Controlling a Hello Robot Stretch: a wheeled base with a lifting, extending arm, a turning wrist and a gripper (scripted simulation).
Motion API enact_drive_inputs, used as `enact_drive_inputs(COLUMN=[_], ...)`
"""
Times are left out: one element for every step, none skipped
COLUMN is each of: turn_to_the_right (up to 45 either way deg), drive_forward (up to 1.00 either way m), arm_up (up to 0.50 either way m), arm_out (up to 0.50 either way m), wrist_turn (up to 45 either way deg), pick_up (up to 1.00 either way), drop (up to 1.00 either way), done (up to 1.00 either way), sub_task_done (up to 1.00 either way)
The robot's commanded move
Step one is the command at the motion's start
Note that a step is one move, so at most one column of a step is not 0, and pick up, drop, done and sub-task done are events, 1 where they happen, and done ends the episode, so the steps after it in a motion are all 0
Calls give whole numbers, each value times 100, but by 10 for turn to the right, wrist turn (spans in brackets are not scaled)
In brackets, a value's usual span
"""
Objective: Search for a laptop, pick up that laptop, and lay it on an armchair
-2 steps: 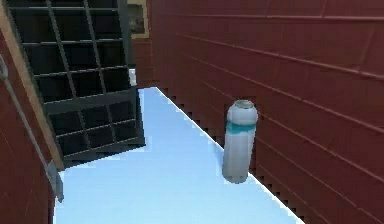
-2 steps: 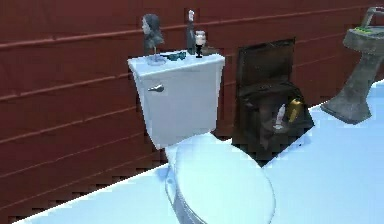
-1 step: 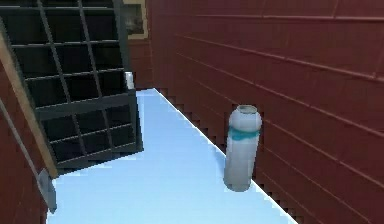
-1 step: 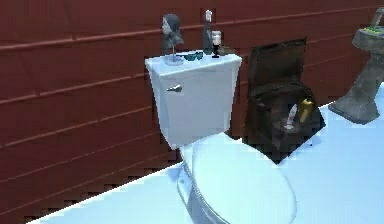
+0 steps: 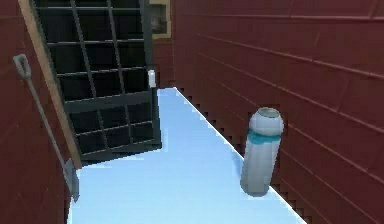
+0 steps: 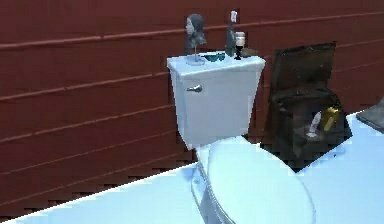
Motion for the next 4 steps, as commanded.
enact_drive_inputs(turn_to_the_right=[0, 0, -150, 0], drive_forward=[100, 100, 0, 5], arm_up=[0, 0, 0, 0], arm_out=[0, 0, 0, 0], wrist_turn=[0, 0, 0, 0], pick_up=[0, 0, 0, 0], drop=[0, 0, 0, 0], done=[0, 0, 0, 0], sub_task_done=[0, 0, 0, 0])
